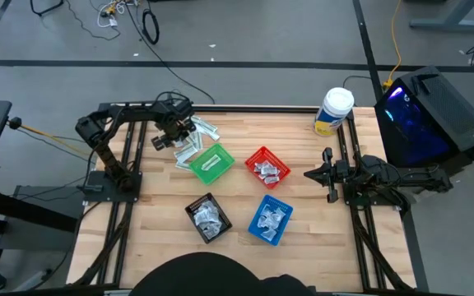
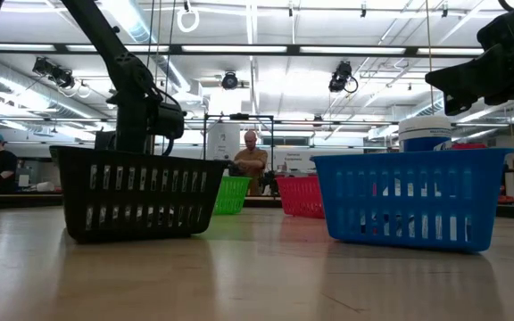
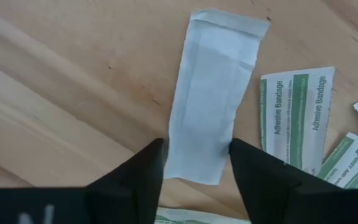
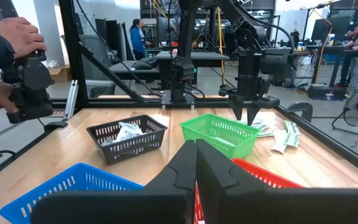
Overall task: Pick & Place First Aid Supplies
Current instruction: Put the green bandage pack into the green bin
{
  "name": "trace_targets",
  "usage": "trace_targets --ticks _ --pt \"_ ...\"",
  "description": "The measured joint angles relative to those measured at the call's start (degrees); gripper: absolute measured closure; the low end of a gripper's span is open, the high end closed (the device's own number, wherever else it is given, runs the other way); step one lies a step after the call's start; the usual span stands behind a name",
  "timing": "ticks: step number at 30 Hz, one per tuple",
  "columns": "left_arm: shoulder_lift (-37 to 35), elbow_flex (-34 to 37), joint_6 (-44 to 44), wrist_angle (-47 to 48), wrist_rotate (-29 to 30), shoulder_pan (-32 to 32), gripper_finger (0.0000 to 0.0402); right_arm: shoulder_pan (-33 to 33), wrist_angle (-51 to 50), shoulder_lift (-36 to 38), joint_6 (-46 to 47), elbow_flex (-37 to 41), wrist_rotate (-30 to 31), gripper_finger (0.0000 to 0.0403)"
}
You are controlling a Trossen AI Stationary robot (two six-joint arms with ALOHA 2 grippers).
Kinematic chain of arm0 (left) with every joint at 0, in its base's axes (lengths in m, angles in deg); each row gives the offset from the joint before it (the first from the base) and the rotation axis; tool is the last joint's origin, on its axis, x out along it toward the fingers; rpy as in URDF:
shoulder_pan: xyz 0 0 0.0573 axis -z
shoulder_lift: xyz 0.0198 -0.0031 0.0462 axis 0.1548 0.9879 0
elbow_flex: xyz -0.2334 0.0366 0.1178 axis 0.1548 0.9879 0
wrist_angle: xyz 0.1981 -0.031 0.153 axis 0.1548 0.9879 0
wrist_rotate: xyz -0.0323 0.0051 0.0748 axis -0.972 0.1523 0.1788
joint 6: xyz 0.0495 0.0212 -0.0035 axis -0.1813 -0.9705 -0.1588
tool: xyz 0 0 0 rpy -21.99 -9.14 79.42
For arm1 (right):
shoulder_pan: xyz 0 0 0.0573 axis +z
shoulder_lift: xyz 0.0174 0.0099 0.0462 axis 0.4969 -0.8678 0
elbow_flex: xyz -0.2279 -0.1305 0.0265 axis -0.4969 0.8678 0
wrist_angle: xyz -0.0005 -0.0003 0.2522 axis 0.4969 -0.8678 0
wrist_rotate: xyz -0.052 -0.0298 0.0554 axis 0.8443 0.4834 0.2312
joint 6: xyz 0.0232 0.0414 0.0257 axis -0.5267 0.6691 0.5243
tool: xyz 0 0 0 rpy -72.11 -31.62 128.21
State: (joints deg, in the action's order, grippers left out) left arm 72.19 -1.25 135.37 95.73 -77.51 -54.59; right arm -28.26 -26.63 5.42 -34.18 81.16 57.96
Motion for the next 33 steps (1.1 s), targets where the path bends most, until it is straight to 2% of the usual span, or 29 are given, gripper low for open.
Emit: trace_targets --ticks 4,8,19,27,33 --pt "0.0 0.0 0.1 -0.1 0.2 0.7 0.0244 0.0 0.0 0.0 0.0 0.0 0.0 0.039" --pt "0.0 0.0 0.1 -0.2 0.4 1.3 0.0258 0.0 0.0 0.0 0.0 0.0 0.0 0.039" --pt "0.0 0.1 0.0 -0.2 1.7 2.2 0.0251 0.0 0.0 0.0 0.0 0.0 0.0 0.039" --pt "0.0 0.1 -0.5 -0.3 1.6 2.2 0.0277 0.0 0.0 0.0 0.0 0.0 0.0 0.039" --pt "-0.9 0.2 -1.0 -0.2 1.6 2.4 0.0277 0.0 0.0 0.0 0.0 0.0 0.0 0.039"
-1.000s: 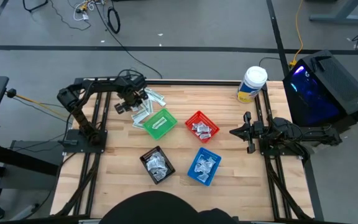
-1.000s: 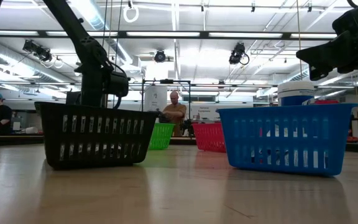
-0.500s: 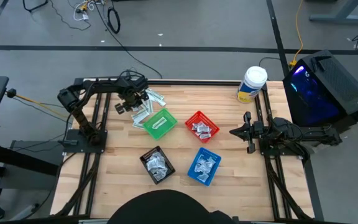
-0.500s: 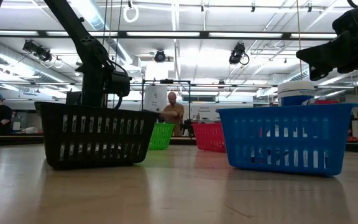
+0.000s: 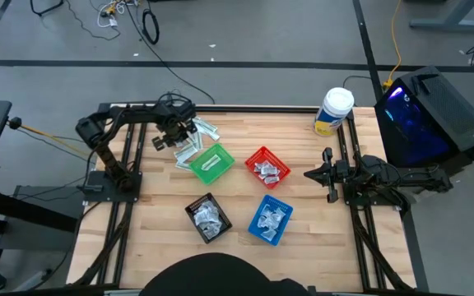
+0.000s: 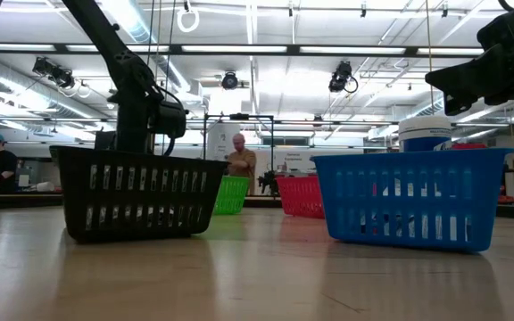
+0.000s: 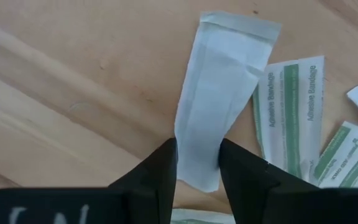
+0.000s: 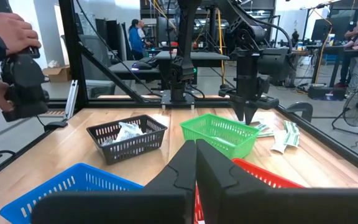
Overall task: Pick & Place First Aid Supplies
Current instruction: Put the green bandage pack into the green bin
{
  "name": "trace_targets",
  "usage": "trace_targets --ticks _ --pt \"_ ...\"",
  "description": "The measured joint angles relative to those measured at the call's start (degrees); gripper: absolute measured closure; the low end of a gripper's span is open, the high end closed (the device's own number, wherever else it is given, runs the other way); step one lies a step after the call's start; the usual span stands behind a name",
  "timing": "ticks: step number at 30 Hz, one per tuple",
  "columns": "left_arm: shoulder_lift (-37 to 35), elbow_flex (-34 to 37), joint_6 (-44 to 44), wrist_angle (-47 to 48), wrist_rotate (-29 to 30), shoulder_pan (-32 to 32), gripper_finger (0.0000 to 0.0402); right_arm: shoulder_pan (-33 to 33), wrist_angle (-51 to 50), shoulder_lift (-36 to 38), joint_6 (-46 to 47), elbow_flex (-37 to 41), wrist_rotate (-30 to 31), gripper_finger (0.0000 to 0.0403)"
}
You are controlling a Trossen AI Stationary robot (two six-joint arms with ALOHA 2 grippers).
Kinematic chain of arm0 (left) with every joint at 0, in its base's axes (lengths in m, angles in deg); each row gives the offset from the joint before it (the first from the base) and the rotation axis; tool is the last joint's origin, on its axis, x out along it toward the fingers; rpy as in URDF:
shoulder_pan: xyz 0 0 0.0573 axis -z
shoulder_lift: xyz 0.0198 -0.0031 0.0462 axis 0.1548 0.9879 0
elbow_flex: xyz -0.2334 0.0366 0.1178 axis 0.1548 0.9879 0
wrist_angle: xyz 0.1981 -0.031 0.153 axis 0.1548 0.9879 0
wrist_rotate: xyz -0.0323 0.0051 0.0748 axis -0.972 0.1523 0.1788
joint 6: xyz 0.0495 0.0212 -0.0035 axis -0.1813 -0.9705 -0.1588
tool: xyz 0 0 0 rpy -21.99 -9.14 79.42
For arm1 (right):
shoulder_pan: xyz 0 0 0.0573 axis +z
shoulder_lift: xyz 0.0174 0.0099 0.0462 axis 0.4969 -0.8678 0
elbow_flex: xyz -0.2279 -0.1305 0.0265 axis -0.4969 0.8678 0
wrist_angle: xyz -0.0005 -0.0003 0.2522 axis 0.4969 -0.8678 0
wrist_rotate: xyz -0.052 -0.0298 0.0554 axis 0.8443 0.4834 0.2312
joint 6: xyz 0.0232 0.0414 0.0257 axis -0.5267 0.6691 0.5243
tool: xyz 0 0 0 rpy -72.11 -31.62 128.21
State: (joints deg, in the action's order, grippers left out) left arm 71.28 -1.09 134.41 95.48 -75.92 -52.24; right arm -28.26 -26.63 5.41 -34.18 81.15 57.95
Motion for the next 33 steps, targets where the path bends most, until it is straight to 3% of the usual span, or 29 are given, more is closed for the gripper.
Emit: trace_targets --ticks 13,23,33 --pt "-7.9 0.2 -0.1 6.0 2.1 1.5 0.0273 0.0 0.0 0.0 0.0 0.0 0.0 0.039" --pt "-16.6 -0.1 -0.6 5.3 2.5 8.2 0.0273 0.0 0.0 0.0 0.0 0.0 0.0 0.039" --pt "-21.5 -0.1 -21.8 2.9 3.7 14.6 0.0273 0.0 0.0 0.0 0.0 0.0 0.0 0.039"
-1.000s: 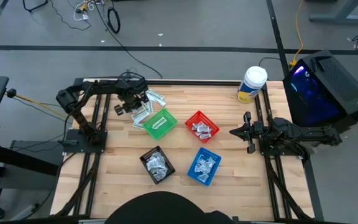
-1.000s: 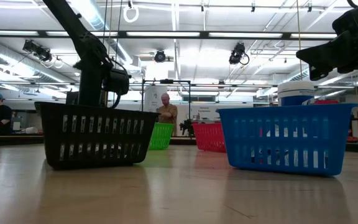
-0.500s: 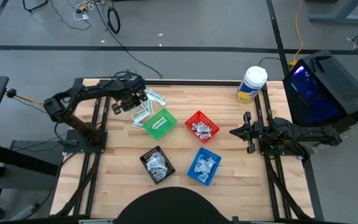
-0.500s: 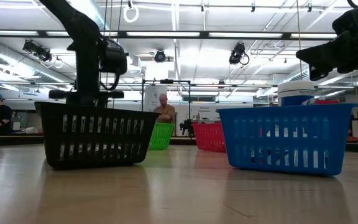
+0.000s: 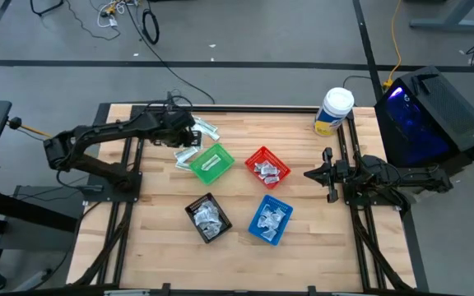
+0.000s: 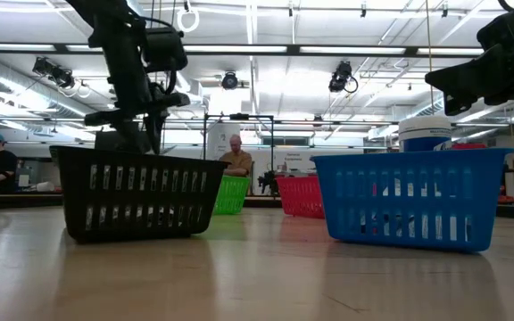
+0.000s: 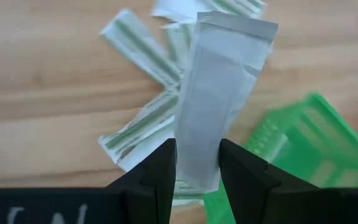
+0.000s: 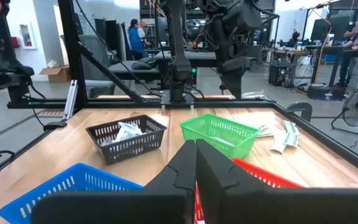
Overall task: Pick & Place First Aid Supplies
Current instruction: Put the green bandage pack into the green bin
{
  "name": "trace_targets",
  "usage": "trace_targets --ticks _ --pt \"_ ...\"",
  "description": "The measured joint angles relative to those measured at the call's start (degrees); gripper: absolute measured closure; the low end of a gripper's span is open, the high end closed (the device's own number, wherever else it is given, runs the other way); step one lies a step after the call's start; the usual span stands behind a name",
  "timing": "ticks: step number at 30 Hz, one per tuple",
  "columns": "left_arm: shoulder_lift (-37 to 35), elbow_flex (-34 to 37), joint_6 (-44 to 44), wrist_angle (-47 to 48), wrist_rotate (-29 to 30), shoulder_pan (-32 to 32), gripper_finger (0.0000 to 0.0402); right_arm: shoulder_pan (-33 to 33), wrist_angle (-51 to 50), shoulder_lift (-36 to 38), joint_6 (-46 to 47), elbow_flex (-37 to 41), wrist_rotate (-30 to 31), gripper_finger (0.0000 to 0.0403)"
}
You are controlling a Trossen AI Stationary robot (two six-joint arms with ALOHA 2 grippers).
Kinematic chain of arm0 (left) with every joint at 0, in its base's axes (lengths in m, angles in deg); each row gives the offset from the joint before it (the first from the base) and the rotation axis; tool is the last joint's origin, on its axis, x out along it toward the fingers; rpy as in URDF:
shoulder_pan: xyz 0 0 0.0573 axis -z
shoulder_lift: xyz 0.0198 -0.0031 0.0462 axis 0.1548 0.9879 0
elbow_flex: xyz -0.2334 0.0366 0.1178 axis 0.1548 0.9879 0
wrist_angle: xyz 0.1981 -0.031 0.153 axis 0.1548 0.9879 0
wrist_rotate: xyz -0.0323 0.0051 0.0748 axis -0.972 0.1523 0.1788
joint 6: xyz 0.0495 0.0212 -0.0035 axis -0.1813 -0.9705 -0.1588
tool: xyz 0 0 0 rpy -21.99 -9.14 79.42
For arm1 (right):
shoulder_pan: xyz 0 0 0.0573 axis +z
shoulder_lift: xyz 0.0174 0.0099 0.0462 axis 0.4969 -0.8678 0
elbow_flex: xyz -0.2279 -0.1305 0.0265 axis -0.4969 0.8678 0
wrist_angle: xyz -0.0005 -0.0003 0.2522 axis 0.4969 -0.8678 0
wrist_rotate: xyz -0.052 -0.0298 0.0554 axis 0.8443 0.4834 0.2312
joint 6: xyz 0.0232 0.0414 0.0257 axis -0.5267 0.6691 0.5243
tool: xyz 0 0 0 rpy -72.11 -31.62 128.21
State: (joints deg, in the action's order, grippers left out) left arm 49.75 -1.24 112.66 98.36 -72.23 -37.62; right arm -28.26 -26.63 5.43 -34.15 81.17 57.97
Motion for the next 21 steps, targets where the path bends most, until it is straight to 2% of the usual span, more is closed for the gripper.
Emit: trace_targets --ticks 5,11,21 --pt "0.2 0.0 -9.0 -4.1 -4.2 3.0 0.0273 0.0 0.0 0.0 0.0 0.0 0.0 0.039" --pt "0.6 -0.1 -15.1 -11.9 -4.7 8.1 0.0273 0.0 0.0 0.0 0.0 0.0 0.0 0.039" --pt "5.0 -0.1 -25.7 -12.8 -4.6 13.9 0.0273 0.0 0.0 0.0 0.0 0.0 0.0 0.039"
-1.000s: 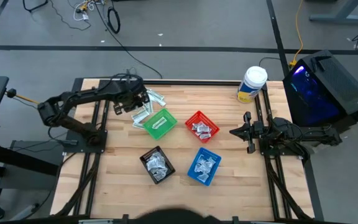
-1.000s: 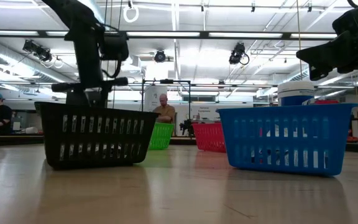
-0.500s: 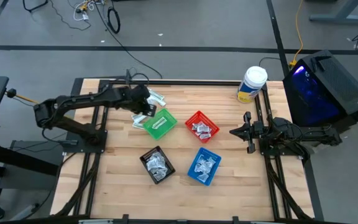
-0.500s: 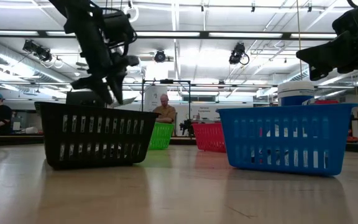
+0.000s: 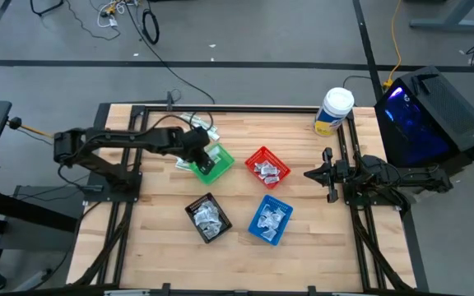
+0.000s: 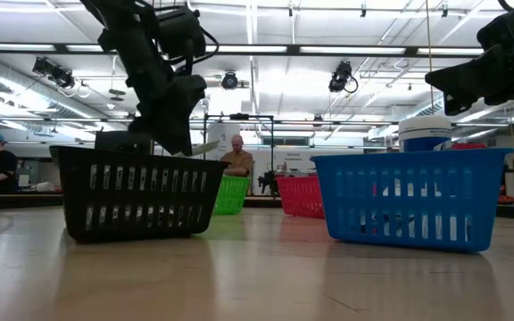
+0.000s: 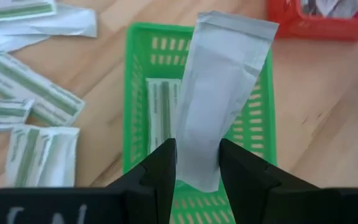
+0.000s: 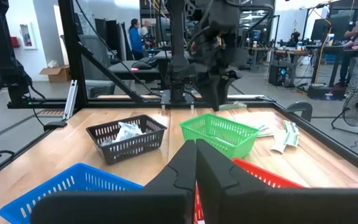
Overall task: Pick & Place First Aid Supplies
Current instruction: Put the green bandage pack into the green bin
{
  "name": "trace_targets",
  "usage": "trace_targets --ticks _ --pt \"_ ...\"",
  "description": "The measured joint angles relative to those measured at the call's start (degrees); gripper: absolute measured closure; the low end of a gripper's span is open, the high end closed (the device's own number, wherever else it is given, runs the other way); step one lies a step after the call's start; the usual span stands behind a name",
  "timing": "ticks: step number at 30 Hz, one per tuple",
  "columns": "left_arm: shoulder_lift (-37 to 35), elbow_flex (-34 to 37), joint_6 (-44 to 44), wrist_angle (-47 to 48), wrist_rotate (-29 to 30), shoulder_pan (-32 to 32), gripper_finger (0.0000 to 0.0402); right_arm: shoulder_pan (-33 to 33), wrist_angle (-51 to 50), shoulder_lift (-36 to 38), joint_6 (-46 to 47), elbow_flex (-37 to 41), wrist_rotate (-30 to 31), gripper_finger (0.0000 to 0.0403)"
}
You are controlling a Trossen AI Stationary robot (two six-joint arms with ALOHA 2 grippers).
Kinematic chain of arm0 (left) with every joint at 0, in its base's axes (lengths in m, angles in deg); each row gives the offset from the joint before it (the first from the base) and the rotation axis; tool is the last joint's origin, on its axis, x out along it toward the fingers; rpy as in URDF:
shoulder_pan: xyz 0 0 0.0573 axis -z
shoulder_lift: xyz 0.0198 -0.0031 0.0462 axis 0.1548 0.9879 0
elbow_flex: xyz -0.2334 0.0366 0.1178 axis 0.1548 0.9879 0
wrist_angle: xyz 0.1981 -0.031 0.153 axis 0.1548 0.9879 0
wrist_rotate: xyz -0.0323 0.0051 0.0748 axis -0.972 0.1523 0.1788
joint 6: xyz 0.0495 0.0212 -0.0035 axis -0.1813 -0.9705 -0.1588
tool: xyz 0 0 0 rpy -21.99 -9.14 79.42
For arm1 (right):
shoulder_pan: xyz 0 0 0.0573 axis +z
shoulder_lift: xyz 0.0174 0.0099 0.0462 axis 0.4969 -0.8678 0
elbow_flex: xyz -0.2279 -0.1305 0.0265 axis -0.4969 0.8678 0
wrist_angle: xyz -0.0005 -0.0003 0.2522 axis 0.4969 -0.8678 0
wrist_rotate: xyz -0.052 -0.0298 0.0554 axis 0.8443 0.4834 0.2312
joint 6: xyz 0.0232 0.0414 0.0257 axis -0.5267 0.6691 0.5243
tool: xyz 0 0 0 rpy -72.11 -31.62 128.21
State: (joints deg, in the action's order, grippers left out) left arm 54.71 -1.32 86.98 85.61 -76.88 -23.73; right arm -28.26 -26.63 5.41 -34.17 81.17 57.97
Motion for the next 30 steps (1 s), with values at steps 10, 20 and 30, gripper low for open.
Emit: trace_targets --ticks 10,20,30 --pt "3.9 0.0 -3.8 -2.1 0.6 1.0 0.0273 0.0 0.0 0.0 0.0 0.0 0.0 0.039" --pt "4.0 0.0 -4.2 -2.8 -1.9 0.7 0.0179 0.0 0.0 0.0 0.0 0.0 0.0 0.039" --pt "1.1 0.0 -3.1 2.0 -4.2 0.4 0.0111 0.0 0.0 0.0 0.0 0.0 0.0 0.039"
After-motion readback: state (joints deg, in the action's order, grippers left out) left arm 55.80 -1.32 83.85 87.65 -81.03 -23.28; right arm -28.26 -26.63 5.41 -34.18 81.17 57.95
